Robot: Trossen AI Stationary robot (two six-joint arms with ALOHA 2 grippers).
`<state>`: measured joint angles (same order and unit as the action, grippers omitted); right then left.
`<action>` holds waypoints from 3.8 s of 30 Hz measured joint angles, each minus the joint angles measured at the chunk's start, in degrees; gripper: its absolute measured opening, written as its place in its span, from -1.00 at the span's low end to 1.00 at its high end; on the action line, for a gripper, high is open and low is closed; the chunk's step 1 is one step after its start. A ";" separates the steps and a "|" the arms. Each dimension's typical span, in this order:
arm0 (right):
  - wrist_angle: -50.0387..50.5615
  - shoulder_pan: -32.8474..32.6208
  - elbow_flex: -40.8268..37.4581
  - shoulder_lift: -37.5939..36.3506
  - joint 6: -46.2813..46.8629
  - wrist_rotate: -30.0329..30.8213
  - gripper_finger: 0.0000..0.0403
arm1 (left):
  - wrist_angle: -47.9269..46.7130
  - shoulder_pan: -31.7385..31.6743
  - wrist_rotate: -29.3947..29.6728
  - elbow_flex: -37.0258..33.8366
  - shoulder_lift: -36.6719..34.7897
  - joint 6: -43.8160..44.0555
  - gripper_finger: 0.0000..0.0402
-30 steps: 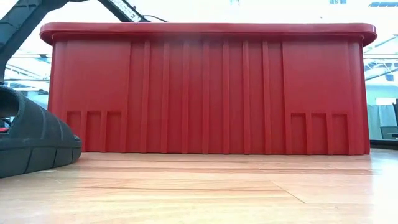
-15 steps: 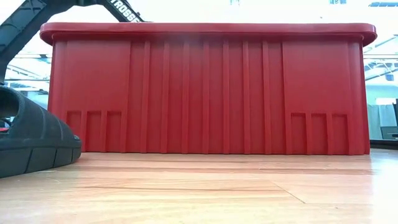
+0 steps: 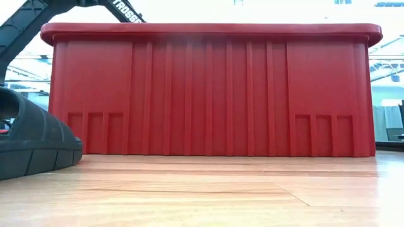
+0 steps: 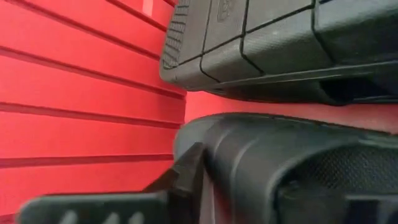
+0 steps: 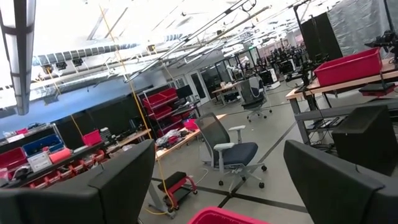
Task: Pick and place slides into bin
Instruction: Put the black slide into the red bin, then stack the black slide on top of the black slide in the red bin
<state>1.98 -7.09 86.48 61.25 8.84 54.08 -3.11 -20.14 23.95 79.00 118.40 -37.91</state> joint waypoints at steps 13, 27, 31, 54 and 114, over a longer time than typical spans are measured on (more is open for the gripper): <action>0.08 0.00 -0.01 0.00 -2.17 -0.09 0.73 | -0.75 2.42 2.50 0.07 -2.15 0.62 0.05; 0.48 -0.02 0.00 0.00 -2.49 -0.13 0.73 | -7.89 3.32 3.34 0.07 -9.98 6.46 0.09; 0.51 -0.02 0.00 0.01 -2.47 -0.15 0.73 | -9.62 4.26 3.06 0.04 -13.90 10.04 0.10; -6.08 -0.11 0.02 5.62 3.18 -5.96 0.73 | -21.69 26.59 10.94 0.04 -40.45 19.54 0.03; -46.42 -8.03 -0.02 28.50 31.06 -32.20 0.73 | -53.61 74.28 14.52 -4.55 -12.05 74.09 -0.20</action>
<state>-44.44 -15.13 86.46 89.76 39.90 21.89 -56.72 54.14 38.46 74.45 106.34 36.18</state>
